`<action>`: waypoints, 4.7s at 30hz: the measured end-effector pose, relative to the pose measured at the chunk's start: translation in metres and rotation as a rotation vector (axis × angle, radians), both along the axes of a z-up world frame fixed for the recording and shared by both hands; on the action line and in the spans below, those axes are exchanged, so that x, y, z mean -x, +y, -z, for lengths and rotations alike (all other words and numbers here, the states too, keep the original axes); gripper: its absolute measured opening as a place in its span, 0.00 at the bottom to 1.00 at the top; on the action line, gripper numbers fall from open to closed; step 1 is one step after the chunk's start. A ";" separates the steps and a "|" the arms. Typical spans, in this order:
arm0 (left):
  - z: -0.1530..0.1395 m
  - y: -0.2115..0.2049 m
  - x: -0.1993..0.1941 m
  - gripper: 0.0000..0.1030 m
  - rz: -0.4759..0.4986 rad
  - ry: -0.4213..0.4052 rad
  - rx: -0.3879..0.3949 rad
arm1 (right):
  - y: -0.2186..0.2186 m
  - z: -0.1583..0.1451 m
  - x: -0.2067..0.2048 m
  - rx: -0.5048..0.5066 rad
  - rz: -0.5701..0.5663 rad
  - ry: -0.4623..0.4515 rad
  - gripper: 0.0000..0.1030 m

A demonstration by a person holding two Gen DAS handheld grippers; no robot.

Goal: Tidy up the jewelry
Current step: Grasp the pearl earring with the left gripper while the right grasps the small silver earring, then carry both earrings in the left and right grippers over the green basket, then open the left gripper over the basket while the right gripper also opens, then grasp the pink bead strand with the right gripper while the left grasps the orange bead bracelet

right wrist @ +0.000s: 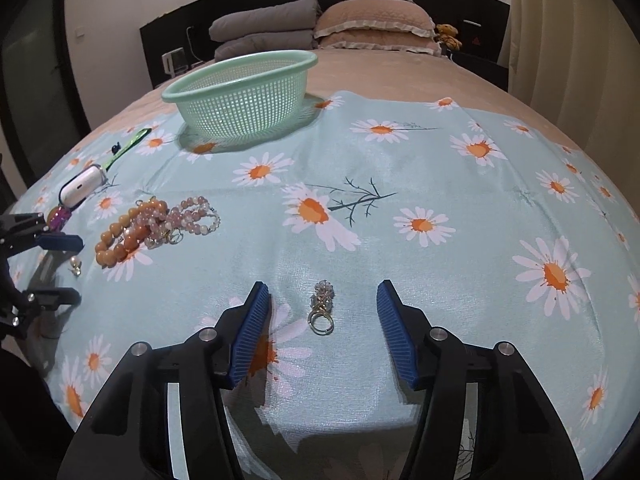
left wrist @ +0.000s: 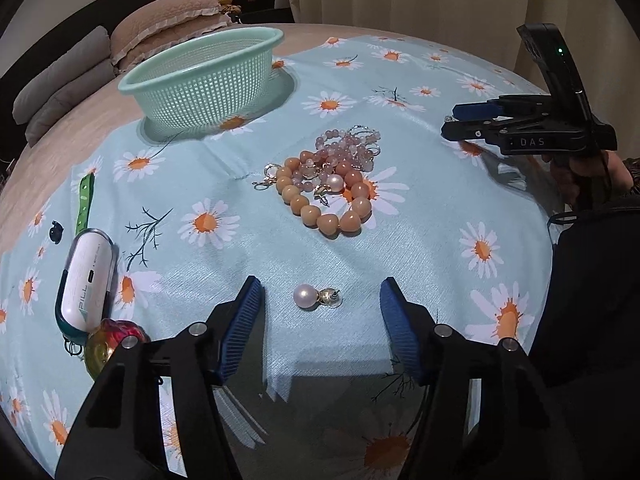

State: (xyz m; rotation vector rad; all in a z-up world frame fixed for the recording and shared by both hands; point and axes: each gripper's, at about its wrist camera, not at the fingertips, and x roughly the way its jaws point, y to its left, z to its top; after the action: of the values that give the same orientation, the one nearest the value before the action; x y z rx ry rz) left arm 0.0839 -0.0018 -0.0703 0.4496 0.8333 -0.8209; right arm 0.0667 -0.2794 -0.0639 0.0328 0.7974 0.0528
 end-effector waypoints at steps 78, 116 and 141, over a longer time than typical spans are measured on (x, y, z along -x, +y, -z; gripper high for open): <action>-0.096 -0.070 -0.222 0.12 -0.083 0.032 -0.135 | 0.076 -0.126 -0.184 0.176 -0.353 -0.119 0.10; -0.009 -0.051 -0.087 0.94 0.072 0.063 -0.235 | 0.078 -0.034 -0.091 0.197 -0.481 -0.022 0.81; -0.014 -0.003 -0.075 0.47 -0.002 0.084 -0.280 | 0.040 -0.012 -0.081 0.145 -0.347 0.184 0.06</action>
State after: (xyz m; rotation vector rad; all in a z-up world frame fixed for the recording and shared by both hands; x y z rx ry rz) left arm 0.1584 -0.0045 -0.0560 0.6644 1.0319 -0.7277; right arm 0.1478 -0.2390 -0.0523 -0.2417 0.9822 0.3235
